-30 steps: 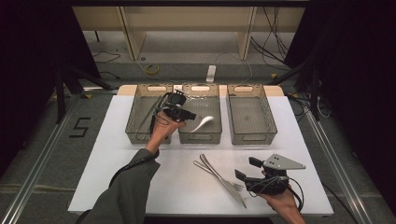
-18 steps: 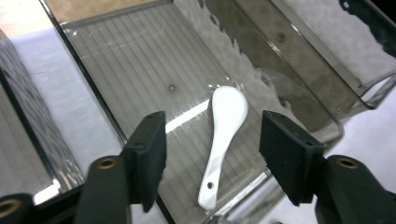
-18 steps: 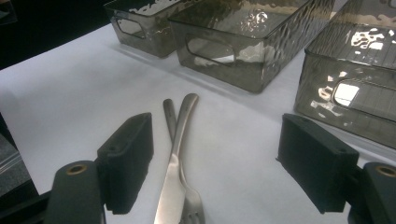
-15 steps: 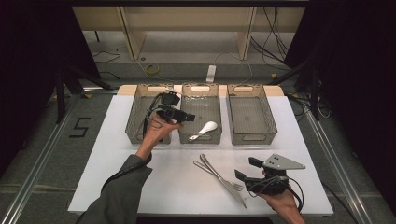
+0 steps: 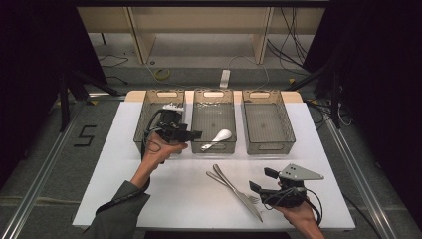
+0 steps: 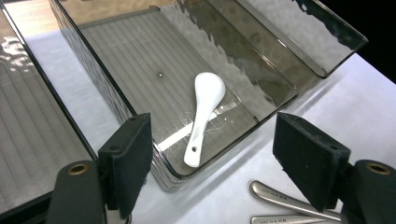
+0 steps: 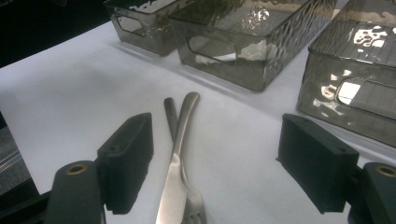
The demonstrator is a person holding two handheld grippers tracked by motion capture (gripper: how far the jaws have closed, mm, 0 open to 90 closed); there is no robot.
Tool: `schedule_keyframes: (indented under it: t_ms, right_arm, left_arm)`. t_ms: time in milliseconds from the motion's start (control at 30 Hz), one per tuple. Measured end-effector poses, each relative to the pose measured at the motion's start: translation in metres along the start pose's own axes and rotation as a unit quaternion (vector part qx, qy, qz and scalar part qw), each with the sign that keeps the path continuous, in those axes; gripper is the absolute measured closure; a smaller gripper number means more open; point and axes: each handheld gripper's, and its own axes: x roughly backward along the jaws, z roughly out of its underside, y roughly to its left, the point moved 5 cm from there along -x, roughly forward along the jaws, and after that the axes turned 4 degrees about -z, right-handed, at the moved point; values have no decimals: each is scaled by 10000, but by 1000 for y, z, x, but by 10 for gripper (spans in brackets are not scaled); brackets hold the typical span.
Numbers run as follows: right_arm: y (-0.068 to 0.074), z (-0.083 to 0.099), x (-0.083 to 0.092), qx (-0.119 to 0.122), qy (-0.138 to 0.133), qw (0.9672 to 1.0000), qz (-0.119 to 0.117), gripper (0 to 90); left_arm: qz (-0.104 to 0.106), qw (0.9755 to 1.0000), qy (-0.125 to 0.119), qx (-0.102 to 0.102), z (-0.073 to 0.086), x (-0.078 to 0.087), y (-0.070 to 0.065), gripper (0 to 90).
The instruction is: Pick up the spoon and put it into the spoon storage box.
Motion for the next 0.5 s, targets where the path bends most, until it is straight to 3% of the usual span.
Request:
schedule_keyframes:
  t_ms: [500]
  right_arm:
    - [-1, -7, -10, 45, 183, 9998, -15, 279]
  left_arm:
    - [101, 9993, -333, -131, 21, 19, -8, 243]
